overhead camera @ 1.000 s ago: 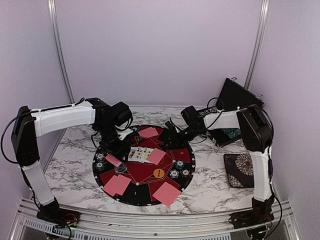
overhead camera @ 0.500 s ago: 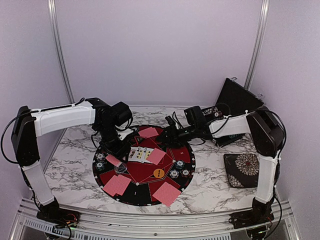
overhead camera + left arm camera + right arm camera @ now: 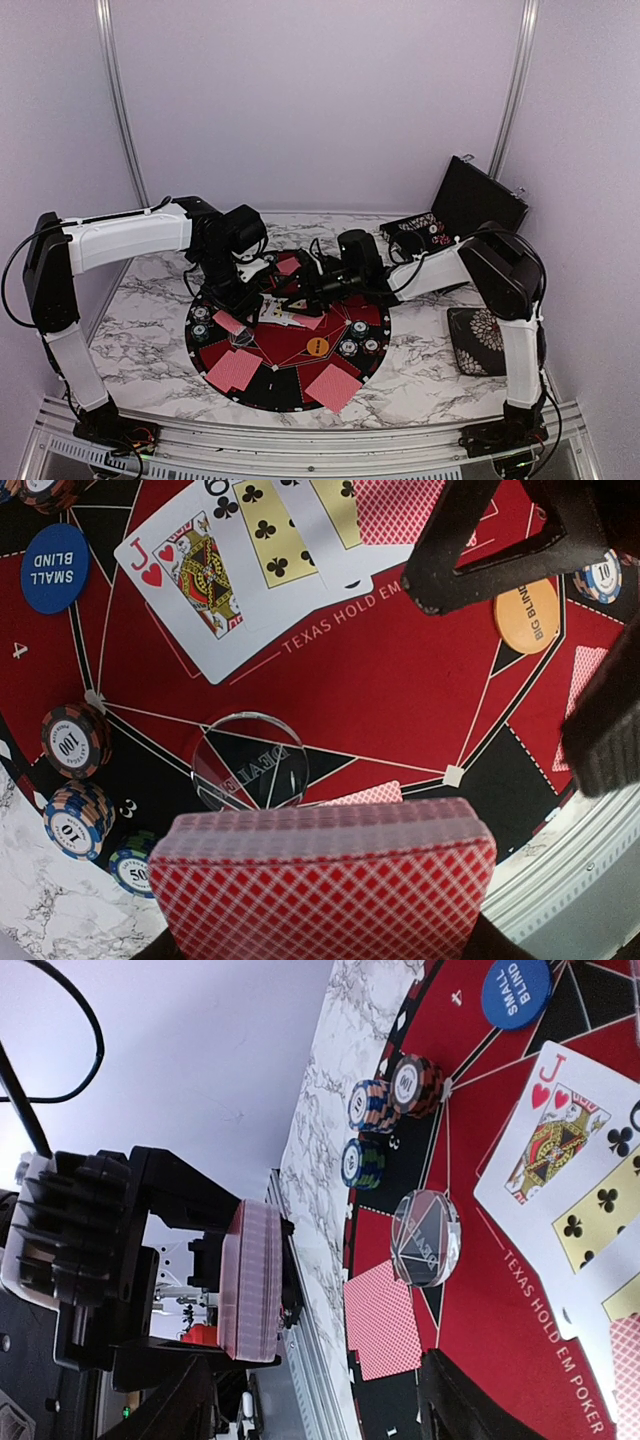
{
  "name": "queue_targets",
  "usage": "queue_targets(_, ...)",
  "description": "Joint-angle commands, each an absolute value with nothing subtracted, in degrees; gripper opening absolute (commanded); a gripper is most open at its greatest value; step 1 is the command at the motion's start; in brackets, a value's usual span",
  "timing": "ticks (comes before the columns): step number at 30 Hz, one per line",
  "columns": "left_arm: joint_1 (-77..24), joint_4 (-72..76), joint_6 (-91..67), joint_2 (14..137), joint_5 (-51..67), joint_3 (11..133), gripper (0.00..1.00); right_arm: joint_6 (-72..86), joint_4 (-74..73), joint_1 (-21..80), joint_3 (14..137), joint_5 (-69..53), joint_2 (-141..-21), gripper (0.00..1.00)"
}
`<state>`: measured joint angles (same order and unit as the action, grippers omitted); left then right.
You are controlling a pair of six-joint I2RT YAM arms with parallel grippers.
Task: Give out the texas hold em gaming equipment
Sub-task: Pick up the poker card from the face-down deck piles.
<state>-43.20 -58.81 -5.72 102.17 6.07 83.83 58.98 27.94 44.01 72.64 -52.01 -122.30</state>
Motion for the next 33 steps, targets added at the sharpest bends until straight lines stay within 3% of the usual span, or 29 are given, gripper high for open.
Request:
queue_targets(1,-43.4,-59.8,-4.8,101.4,6.8,85.2,0.45,64.3,35.2,45.4,75.3,-52.8,-123.8,0.68)
queue_targets(33,-43.3,-59.8,-4.8,100.9,6.3,85.0,0.45,70.7,39.7,50.0,82.6,-53.1,-131.9,0.65)
